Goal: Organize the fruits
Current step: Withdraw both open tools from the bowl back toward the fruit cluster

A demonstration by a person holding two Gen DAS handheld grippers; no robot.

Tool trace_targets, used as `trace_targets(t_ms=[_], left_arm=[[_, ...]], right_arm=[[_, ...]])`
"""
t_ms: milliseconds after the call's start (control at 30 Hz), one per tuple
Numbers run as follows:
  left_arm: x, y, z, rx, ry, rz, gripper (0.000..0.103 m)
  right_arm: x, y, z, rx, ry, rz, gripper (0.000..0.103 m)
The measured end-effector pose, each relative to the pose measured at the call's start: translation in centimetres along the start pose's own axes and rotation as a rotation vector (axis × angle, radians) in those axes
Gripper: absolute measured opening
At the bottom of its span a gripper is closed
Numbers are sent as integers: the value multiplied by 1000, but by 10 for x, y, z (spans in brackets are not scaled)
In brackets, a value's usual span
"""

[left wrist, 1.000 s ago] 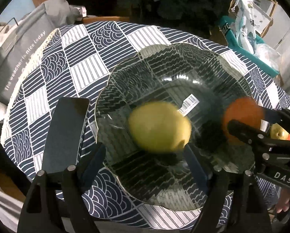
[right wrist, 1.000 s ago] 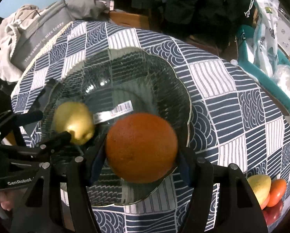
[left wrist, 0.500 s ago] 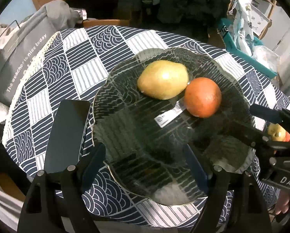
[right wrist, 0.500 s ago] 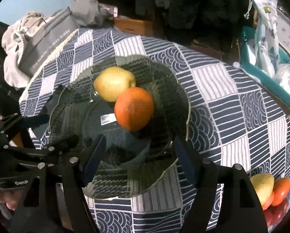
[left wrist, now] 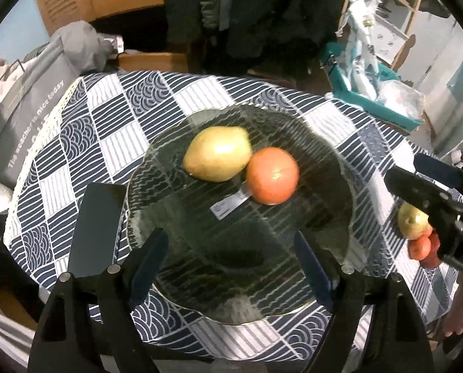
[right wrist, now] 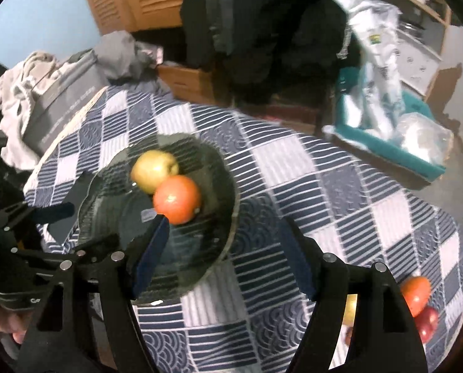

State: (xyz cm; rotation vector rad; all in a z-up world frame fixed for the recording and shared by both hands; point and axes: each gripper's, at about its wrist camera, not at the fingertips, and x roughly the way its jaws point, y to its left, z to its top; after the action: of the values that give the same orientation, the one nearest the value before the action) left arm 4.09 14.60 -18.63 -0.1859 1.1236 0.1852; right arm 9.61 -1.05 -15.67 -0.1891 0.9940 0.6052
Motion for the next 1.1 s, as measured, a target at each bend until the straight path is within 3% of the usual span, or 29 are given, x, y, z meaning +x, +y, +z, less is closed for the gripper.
trace_targets(t_ms=[567,1100], left_arm=[[-63,-54,13,88,-169,-69,86],[-108,-108,12,205,-307,-91,97]], right_arm=[[-84,-53,-12,67,-176,-171,74],[-152,-75,-35,76,-322,-265,86]])
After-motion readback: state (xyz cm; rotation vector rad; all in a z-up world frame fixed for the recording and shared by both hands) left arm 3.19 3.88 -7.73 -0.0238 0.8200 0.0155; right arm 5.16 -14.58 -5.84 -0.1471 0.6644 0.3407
